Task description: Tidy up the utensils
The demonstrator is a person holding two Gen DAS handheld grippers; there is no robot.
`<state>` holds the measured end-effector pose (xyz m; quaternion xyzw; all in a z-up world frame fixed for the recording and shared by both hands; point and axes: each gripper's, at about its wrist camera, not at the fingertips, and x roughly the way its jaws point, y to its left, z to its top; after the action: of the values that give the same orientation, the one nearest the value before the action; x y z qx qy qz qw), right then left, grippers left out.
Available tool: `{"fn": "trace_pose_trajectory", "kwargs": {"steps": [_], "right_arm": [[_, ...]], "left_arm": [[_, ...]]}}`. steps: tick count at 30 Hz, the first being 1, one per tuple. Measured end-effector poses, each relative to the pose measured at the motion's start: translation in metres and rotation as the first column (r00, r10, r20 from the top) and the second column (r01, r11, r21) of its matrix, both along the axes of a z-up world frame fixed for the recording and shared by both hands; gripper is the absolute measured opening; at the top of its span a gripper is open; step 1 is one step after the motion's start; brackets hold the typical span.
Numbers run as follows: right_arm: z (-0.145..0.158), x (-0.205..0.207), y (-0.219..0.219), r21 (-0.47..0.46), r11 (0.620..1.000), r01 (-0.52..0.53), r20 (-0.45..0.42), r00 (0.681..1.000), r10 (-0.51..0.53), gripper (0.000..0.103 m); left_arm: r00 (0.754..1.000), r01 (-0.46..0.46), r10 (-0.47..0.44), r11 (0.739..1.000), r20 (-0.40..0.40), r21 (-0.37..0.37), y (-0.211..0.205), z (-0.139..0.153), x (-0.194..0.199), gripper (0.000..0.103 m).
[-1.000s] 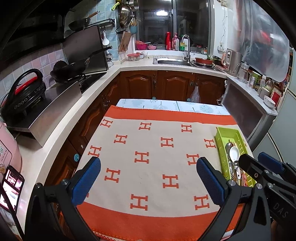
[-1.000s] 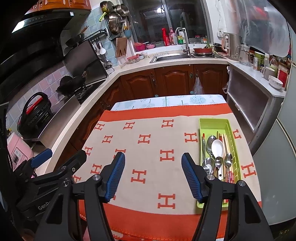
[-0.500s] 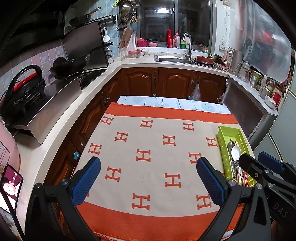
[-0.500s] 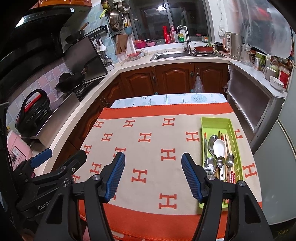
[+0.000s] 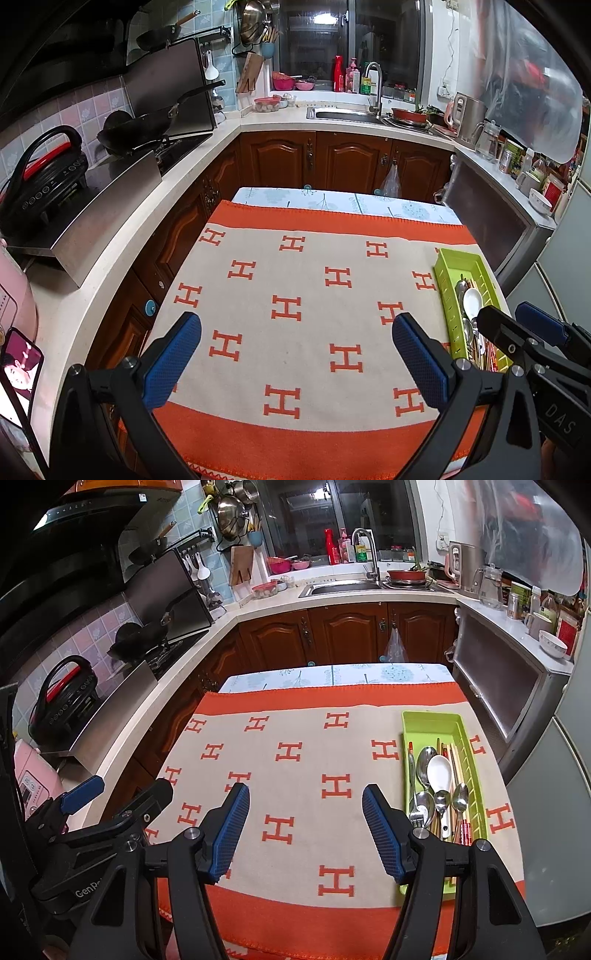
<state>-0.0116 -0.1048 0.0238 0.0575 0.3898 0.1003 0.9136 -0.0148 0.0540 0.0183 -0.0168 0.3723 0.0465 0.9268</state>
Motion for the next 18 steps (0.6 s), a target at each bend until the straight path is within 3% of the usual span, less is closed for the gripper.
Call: {"fn": "trace_pose_trajectory", "kwargs": {"steps": [18], "right_arm": [[-0.0011, -0.0008, 0.0022, -0.002, 1.000, -0.001, -0.003, 1.000, 0.001, 0.065]], "left_arm": [[1.000, -0.002, 0.002, 1.000, -0.005, -0.002, -0.0005, -0.0064, -0.0022, 0.102]]}}
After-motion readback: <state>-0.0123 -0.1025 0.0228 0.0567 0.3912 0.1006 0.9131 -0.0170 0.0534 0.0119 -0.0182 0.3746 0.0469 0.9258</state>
